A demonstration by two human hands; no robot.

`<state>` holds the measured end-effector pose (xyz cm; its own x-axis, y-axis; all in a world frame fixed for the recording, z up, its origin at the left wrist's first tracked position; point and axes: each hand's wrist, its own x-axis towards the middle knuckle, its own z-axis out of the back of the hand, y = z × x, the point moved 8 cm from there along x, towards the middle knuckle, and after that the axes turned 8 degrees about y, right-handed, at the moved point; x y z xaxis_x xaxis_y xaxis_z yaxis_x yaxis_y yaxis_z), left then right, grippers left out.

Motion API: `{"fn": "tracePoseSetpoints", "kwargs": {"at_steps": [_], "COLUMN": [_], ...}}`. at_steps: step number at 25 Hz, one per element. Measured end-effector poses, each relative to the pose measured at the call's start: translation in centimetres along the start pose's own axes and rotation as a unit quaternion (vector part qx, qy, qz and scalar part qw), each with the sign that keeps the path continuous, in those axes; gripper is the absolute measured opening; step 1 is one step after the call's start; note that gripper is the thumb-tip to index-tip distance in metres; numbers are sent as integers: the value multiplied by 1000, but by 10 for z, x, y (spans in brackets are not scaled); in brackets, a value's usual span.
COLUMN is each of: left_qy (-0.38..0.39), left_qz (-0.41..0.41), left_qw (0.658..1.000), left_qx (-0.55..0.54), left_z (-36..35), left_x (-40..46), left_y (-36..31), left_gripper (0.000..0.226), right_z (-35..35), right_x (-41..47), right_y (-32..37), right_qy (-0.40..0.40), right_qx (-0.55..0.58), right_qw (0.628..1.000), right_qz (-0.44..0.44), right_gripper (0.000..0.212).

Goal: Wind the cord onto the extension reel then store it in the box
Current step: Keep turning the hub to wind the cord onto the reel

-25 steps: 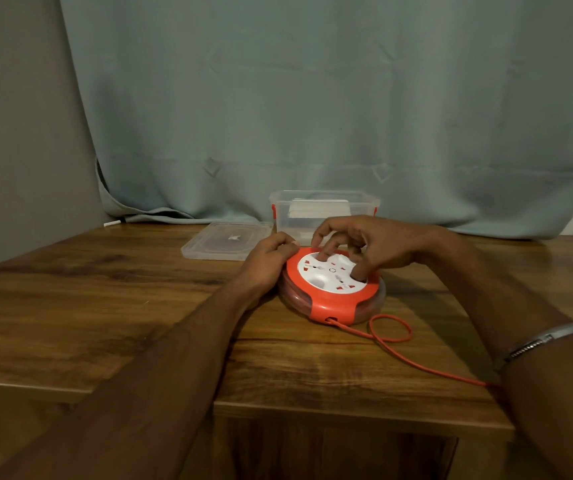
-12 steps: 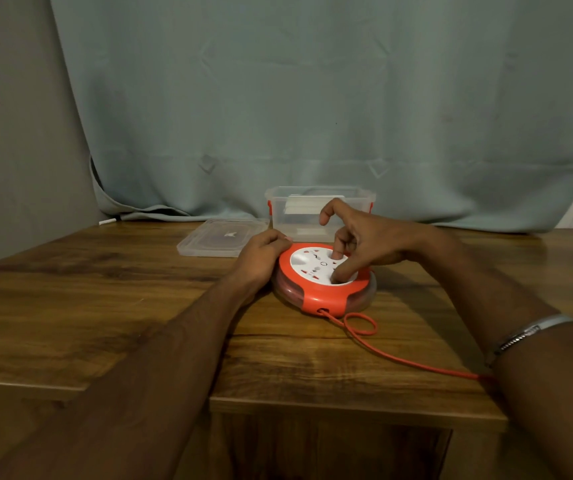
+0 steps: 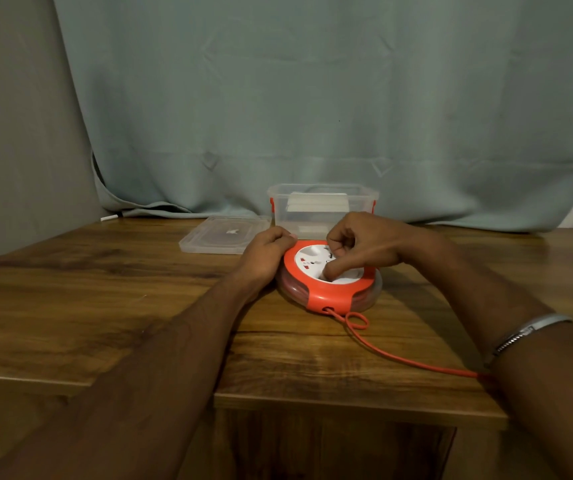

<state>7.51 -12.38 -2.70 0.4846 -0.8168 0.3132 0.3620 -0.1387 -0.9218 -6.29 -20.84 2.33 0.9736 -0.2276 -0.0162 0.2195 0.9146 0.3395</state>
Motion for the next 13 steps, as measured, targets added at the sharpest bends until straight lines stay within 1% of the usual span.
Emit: {"fn": "tracePoseSetpoints", "kwargs": {"at_steps": [4, 13], "left_qy": [8, 16], "left_qz": [5, 5], "left_qw": [1000, 999], "left_qx": [14, 31], "left_z": [-1, -2], "left_x": [0, 0], "left_y": [0, 0], "left_gripper": [20, 24], "right_z": [-2, -4], "right_x": [2, 8], "right_y": [3, 19], "right_qy": [4, -37], "right_qx": [-1, -44], "right_qw": [1000, 998], "right_qz": [-6, -33], "right_gripper": [44, 47]}}
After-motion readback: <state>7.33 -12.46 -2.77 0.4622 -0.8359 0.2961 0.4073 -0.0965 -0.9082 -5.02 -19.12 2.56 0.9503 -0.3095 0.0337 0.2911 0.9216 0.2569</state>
